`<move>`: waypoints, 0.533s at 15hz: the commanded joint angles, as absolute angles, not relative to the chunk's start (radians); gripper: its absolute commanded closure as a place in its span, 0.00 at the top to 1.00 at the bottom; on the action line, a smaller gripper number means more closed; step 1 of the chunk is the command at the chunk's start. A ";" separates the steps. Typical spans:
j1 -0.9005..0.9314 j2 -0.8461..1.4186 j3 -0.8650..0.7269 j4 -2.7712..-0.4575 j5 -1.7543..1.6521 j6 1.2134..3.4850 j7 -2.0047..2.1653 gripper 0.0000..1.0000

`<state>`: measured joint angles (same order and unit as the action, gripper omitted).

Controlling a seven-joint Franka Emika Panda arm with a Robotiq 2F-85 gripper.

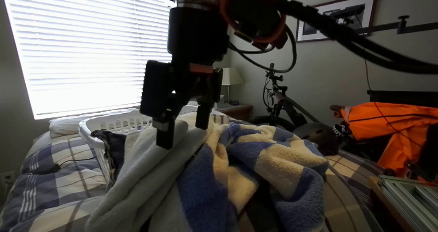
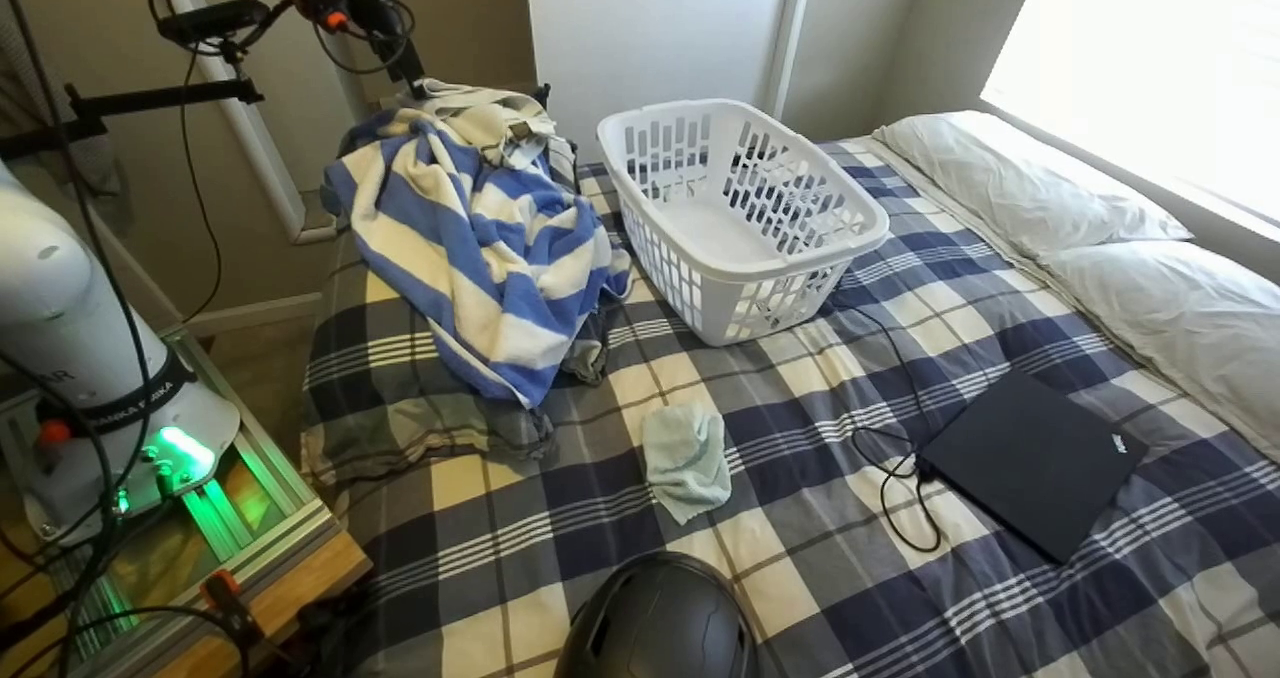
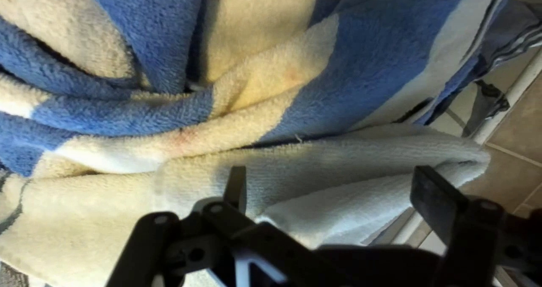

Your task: Put the white towel in the basket.

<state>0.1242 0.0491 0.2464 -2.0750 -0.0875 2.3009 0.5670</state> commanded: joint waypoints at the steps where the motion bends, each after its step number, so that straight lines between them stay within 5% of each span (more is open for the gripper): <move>1: 0.164 0.077 0.213 -2.060 -0.127 2.369 0.642 0.74; 3: 0.173 0.072 0.203 -2.069 -0.161 2.402 0.684 0.69; 8: 0.183 0.066 0.186 -2.069 -0.209 2.401 0.746 0.33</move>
<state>0.1607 0.0661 0.2087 -2.0749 -0.1677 2.3929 0.6879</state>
